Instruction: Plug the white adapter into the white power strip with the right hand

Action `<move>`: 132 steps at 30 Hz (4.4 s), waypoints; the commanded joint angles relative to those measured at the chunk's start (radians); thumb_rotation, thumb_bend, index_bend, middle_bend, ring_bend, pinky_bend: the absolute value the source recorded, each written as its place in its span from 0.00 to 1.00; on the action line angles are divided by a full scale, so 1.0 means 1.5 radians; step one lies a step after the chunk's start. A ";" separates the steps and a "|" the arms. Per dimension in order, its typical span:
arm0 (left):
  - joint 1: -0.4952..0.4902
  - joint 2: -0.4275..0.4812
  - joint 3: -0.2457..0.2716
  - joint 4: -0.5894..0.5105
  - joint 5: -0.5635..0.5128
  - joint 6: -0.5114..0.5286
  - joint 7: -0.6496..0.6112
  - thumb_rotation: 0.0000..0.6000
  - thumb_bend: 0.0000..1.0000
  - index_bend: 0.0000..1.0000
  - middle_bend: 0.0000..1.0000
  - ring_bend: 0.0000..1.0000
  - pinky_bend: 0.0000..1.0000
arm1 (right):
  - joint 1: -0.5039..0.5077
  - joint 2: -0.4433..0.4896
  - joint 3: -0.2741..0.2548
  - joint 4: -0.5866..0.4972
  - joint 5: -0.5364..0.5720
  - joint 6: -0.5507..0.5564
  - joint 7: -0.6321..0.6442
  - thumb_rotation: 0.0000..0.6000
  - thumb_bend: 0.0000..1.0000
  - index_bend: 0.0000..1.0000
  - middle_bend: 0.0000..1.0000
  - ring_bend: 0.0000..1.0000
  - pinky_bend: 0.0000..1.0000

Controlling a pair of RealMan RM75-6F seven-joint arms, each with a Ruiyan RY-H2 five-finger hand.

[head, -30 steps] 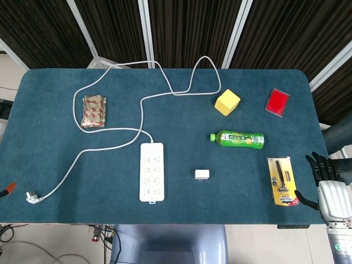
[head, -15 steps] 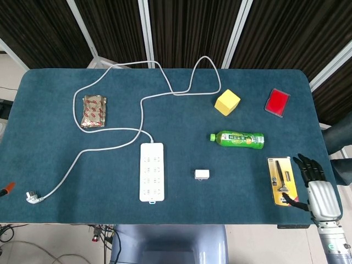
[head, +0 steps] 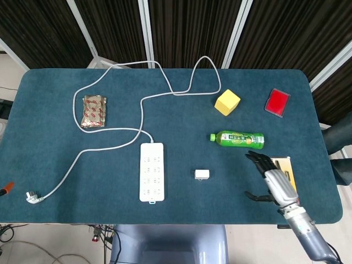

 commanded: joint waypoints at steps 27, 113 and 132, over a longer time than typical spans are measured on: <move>-0.001 0.002 -0.001 0.000 -0.004 -0.004 -0.001 1.00 0.07 0.11 0.00 0.00 0.00 | 0.084 -0.061 -0.005 -0.062 0.173 -0.155 -0.243 1.00 0.28 0.33 0.39 0.19 0.00; -0.003 0.000 -0.002 -0.002 -0.012 -0.011 0.010 1.00 0.07 0.11 0.00 0.00 0.00 | 0.119 -0.177 -0.001 -0.049 0.341 -0.097 -0.532 1.00 0.28 0.33 0.67 0.51 0.35; -0.003 0.002 -0.002 -0.002 -0.011 -0.012 0.006 1.00 0.07 0.11 0.00 0.00 0.00 | 0.137 -0.189 0.005 -0.055 0.355 -0.100 -0.551 1.00 0.28 0.33 0.67 0.51 0.35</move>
